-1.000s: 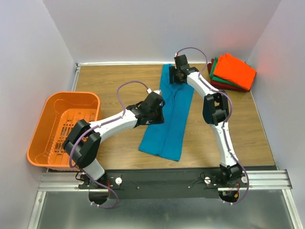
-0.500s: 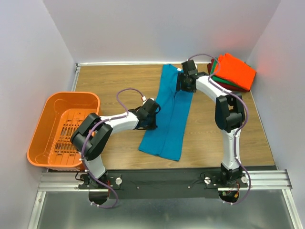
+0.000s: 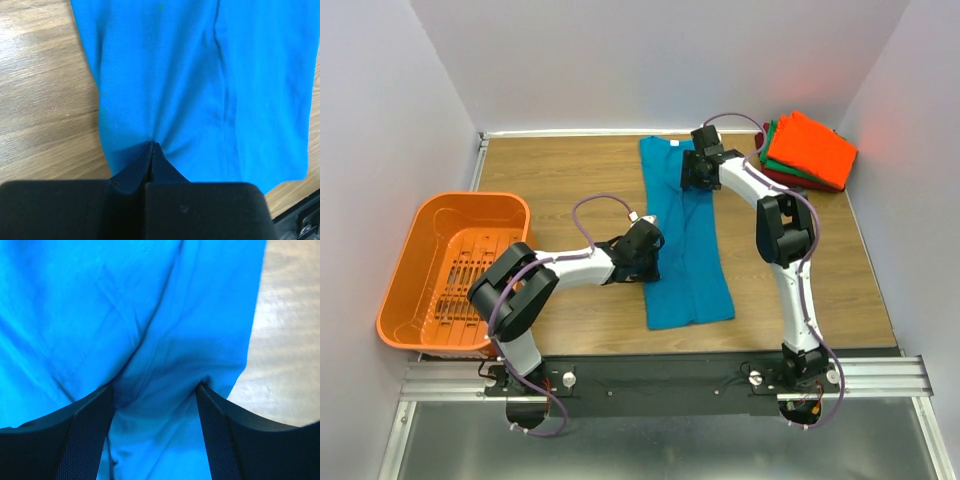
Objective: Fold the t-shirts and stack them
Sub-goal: Fold the tshirt
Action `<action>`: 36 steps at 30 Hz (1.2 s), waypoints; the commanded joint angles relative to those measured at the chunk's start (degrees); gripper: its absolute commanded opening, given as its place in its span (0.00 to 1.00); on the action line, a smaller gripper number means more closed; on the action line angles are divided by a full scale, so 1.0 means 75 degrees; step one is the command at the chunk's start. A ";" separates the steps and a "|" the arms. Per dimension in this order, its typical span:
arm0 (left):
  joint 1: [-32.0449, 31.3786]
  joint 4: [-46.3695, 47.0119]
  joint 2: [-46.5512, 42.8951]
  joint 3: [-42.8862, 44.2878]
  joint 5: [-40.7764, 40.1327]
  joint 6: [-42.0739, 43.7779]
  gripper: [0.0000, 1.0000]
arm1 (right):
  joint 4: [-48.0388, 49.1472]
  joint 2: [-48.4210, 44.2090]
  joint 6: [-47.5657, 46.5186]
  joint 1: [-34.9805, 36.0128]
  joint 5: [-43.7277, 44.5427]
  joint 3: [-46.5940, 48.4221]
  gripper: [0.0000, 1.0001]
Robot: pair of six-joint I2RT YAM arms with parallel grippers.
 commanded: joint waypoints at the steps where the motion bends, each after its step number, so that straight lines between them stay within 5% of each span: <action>1: -0.0055 -0.0728 0.0045 -0.0159 0.0219 0.0016 0.00 | -0.0322 0.0774 -0.0189 -0.0019 -0.0257 0.0361 0.74; 14: 0.1432 -0.1455 0.0078 0.2722 0.0430 0.0579 0.06 | -0.0335 -0.1650 0.0349 -0.0113 0.0376 -0.1079 0.79; 25: 0.2523 -0.1747 0.3639 0.6996 0.0113 0.1234 0.04 | 0.0180 -0.4123 0.0913 0.0483 -0.0385 -0.3891 0.79; 31: 0.2839 -0.2567 0.5479 0.8755 -0.0248 0.1400 0.04 | 0.0192 -0.4487 0.0995 0.1596 0.0047 -0.4981 0.79; 36: 0.3226 -0.2826 0.6406 0.9356 0.0441 0.1552 0.03 | 0.0204 -0.4676 0.1053 0.2206 0.0329 -0.5931 0.79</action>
